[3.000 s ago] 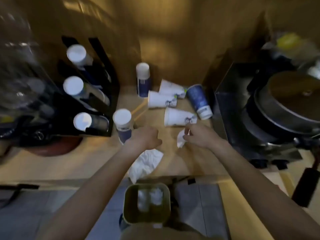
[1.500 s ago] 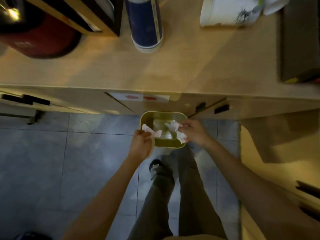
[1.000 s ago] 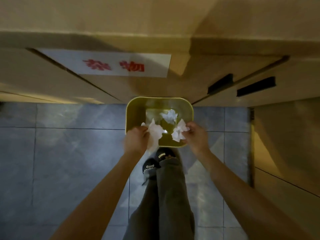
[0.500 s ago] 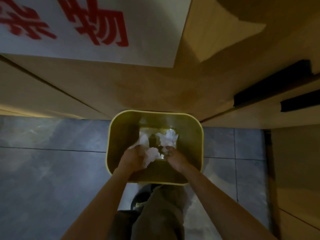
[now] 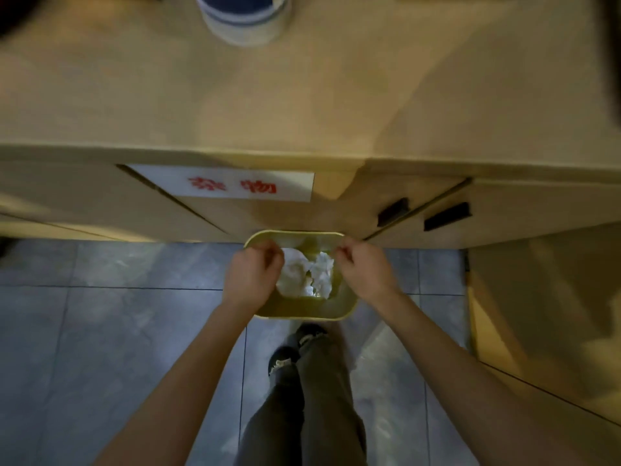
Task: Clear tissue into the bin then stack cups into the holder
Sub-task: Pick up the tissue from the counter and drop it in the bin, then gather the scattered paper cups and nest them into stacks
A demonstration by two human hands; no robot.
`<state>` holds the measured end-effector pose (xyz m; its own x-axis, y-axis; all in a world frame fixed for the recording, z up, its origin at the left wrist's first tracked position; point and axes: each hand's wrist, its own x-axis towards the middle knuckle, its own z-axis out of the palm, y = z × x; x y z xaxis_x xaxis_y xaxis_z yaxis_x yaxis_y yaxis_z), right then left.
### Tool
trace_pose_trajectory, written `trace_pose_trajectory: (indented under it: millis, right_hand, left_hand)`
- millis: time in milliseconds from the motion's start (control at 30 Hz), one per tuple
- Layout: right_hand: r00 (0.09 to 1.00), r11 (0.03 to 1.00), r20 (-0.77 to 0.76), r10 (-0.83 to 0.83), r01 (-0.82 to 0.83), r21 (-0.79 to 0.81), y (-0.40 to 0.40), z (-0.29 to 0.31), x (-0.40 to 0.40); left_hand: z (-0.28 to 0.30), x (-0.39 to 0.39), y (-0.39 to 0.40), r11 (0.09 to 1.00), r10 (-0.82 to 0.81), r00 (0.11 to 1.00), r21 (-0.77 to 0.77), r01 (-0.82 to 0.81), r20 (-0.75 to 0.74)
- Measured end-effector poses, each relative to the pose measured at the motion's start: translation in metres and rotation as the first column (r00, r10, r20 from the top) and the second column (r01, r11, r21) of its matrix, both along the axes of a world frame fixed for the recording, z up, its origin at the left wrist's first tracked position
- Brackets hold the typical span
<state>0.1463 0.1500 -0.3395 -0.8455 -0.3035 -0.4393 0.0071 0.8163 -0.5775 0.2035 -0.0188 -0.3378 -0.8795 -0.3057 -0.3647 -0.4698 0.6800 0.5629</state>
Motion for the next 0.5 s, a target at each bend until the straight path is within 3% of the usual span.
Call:
trace_pose_trajectory:
  millis: [167,333,500]
  right_hand:
    - [0.962,1.000,-0.273,0.026,-0.027,0.000,0.005,0.125,-0.005]
    - [0.854,0.999,-0.520,0.018,-0.032,-0.018,0.008,0.212,-0.021]
    - [0.807,0.998,-0.591,0.017,-0.044,-0.032,0.013,0.273,-0.050]
  left_hand:
    - [0.121,-0.011,0.000,0.992,-0.110,0.955,-0.092,0.088,-0.276]
    - [0.209,-0.032,-0.006,0.949,-0.275,0.870,-0.262,0.176,-0.410]
    - [0.269,-0.063,-0.009,0.933,-0.325,0.803,-0.310,0.184,-0.500]
